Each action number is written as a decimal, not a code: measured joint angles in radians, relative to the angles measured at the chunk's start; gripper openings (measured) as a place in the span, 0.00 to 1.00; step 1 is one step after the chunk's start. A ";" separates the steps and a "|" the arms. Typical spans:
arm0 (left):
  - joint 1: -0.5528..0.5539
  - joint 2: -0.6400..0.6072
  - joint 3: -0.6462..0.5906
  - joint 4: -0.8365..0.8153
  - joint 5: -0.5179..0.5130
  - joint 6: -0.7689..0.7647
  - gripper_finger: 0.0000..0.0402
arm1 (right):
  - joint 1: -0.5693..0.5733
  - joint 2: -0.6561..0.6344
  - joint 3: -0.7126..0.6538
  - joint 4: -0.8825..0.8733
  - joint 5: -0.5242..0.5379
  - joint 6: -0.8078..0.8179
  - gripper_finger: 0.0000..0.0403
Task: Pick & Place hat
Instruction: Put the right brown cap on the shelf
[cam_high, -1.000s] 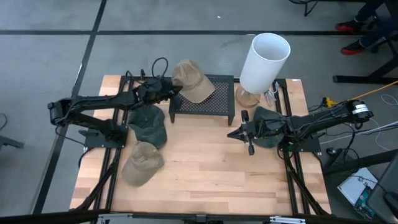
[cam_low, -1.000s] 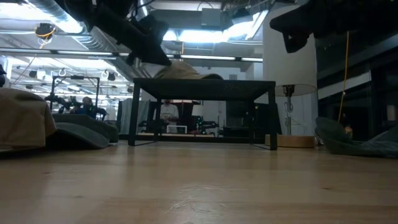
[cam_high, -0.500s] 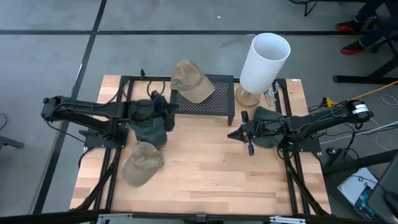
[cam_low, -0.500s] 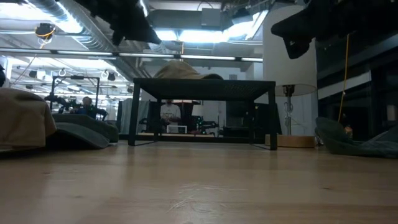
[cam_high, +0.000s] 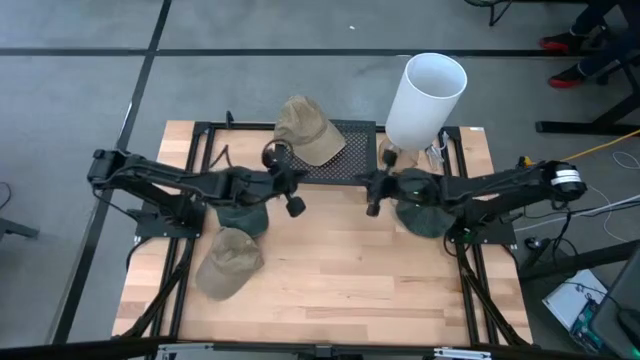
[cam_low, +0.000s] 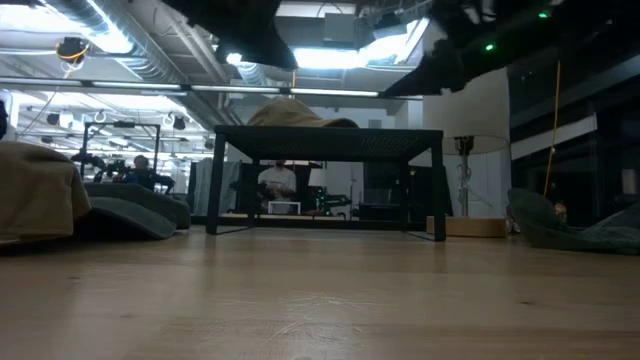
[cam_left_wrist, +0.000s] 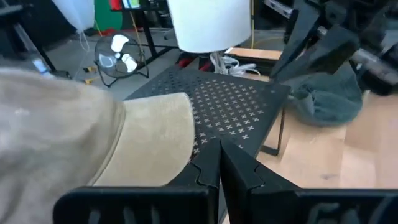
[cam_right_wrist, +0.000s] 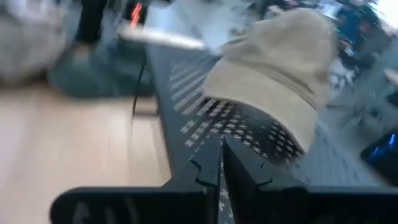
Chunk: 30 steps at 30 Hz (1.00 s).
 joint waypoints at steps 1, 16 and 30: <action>-0.004 0.014 0.010 0.003 -0.002 0.015 0.00 | -0.005 0.024 0.028 -0.033 0.002 -0.067 0.05; -0.119 -0.013 0.014 -0.401 -0.270 -0.264 0.01 | -0.045 0.235 0.298 -0.263 0.119 -0.421 0.39; -0.142 -0.013 0.014 -0.583 -0.302 -0.433 0.00 | -0.107 0.427 0.312 0.044 0.352 -0.820 0.39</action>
